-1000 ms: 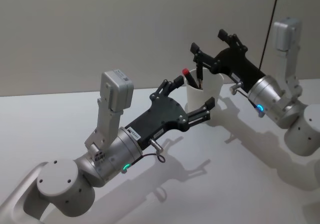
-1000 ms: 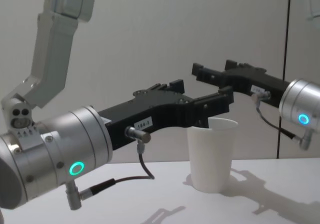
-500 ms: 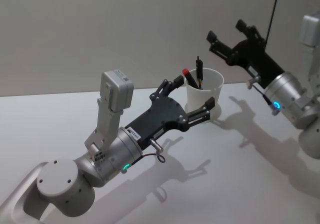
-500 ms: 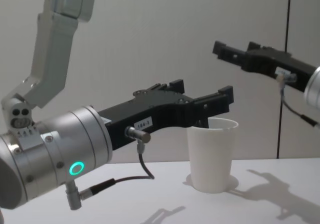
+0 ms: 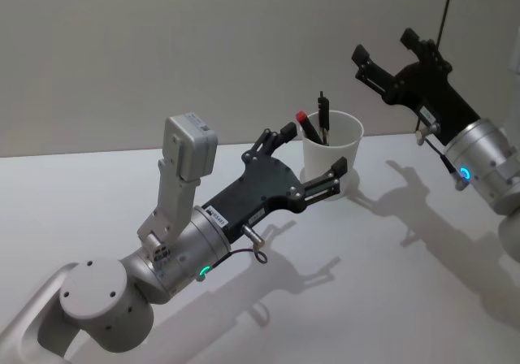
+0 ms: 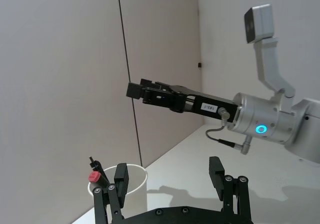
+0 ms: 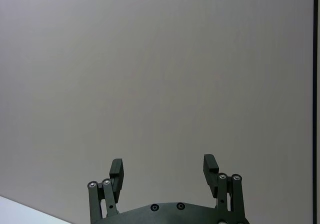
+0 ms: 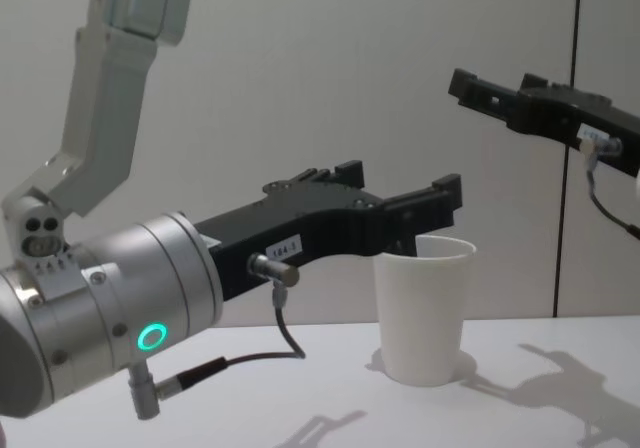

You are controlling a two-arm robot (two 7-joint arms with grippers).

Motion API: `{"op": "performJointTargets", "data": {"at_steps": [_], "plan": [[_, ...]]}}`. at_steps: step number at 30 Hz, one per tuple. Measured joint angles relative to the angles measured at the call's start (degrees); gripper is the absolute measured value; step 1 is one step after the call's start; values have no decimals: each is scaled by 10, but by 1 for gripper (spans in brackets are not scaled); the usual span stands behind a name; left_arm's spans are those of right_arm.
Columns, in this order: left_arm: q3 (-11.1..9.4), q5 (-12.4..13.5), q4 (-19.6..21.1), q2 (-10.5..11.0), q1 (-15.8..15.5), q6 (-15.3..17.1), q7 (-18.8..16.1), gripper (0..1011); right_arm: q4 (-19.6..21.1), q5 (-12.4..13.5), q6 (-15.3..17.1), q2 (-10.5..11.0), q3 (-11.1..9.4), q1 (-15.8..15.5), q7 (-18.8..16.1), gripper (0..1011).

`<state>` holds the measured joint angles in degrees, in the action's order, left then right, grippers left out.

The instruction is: Place the pen into the pen holder.

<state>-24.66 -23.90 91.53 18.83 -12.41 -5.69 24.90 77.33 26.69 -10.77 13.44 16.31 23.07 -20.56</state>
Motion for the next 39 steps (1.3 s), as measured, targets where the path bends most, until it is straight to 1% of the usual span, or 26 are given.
{"op": "performJointTargets", "data": {"at_steps": [3,6,7,9,10,14,16,17,20,32,36,39], "plan": [[-1,7,1,2,-1,3,-13,1001,9,-4,5,3,-1,-9,6,1002],[-2,15,2,4,-2,8,-30,1001,26,-11,14,7,-3,-26,18,1002],[-2,21,3,5,-2,11,-41,1001,26,-11,14,7,-3,-26,18,1001],[-3,26,3,7,-2,14,-52,1001,38,-17,20,10,-5,-38,27,1001],[-4,32,4,8,-3,17,-63,1000,47,-21,25,12,-7,-47,33,1002],[-5,44,6,11,-4,23,-87,1001,68,-29,36,17,-10,-68,47,1001],[-6,56,8,14,-5,30,-110,1001,80,-35,43,20,-11,-81,56,1002],[-6,56,8,14,-5,30,-110,1001,85,-37,45,21,-12,-85,59,1001],[-8,71,10,18,-7,37,-139,1001,102,-44,55,26,-15,-102,71,1002],[-13,114,16,28,-11,60,-224,1001,166,-71,88,41,-24,-166,116,1001],[-13,120,16,30,-11,63,-235,1001,190,-81,102,47,-27,-191,133,1002],[-14,124,17,31,-12,64,-241,1001,203,-87,108,50,-29,-203,142,1002]]}}
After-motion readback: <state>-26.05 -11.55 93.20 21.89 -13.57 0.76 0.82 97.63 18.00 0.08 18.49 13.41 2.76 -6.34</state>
